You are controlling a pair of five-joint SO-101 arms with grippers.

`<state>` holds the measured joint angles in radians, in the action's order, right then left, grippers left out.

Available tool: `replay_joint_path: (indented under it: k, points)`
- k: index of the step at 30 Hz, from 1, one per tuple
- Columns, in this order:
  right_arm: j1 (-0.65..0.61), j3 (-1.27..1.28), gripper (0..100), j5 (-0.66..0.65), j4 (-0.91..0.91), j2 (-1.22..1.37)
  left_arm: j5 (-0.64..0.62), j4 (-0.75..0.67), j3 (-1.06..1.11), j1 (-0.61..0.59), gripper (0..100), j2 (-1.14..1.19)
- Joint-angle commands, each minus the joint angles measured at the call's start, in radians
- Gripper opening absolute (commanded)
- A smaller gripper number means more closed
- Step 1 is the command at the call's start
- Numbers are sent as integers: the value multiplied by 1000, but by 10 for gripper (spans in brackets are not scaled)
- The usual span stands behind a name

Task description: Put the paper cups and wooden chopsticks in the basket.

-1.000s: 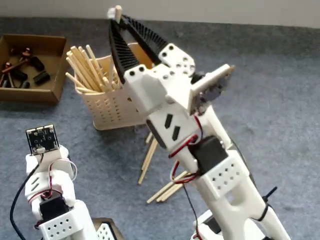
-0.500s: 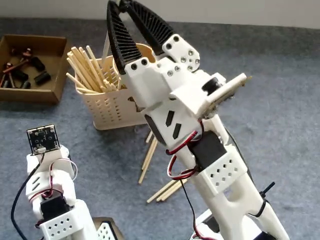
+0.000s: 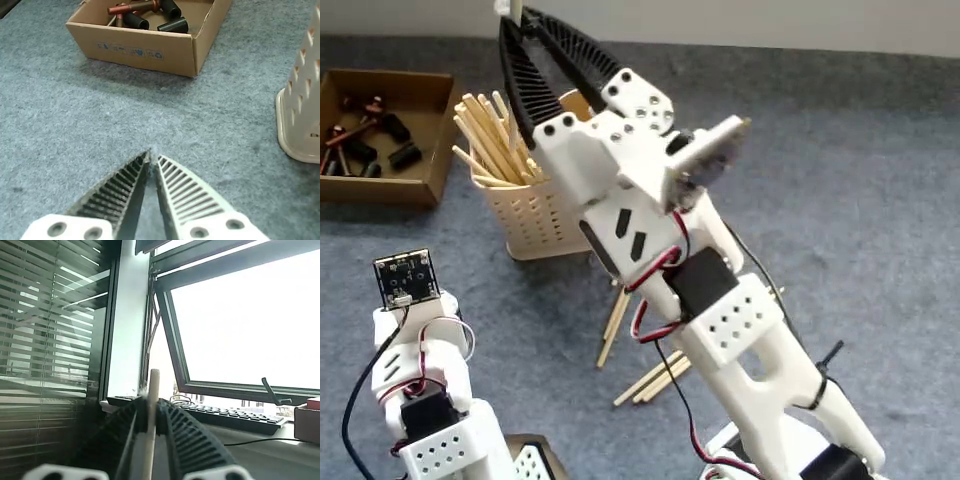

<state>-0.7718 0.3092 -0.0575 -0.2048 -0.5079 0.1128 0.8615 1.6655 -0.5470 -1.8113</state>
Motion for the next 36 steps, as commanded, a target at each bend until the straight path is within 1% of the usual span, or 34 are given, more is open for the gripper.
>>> replay_joint_path:
  k: [1, 10, 11, 16, 20, 24, 26, 29, 31, 33, 36]
  points:
    - [-5, -4, 5, -12, -25, 33, 6, -20, -4, 21, 14, -12]
    - [18, 27, 5, -15, -15, 125, 6, -20, -4, 21, 14, -12]
    - [18, 48, 5, -26, -13, 130, 6, -20, -4, 21, 14, -12]
    - [-1, 199, 5, -183, -13, 134, 6, -20, -4, 21, 14, -12]
    - [-7, 283, 5, -193, -13, 133, 6, -20, -4, 21, 14, -12]
    - [-5, 309, 11, -192, -13, 136, 6, -20, -4, 21, 14, -12]
    - [-5, 311, 39, -190, -13, 131, 6, -20, -4, 21, 14, -12]
    - [-5, 309, 134, -190, -13, 127, 6, -20, -4, 21, 14, -12]
    - [-5, 309, 163, -190, -8, 99, 6, -20, -4, 21, 14, -12]
    - [-5, 306, 163, -190, 54, 51, 6, -20, -4, 21, 14, -12]
    - [-5, 305, 163, -189, 203, -41, 6, -20, -4, 21, 14, -12]
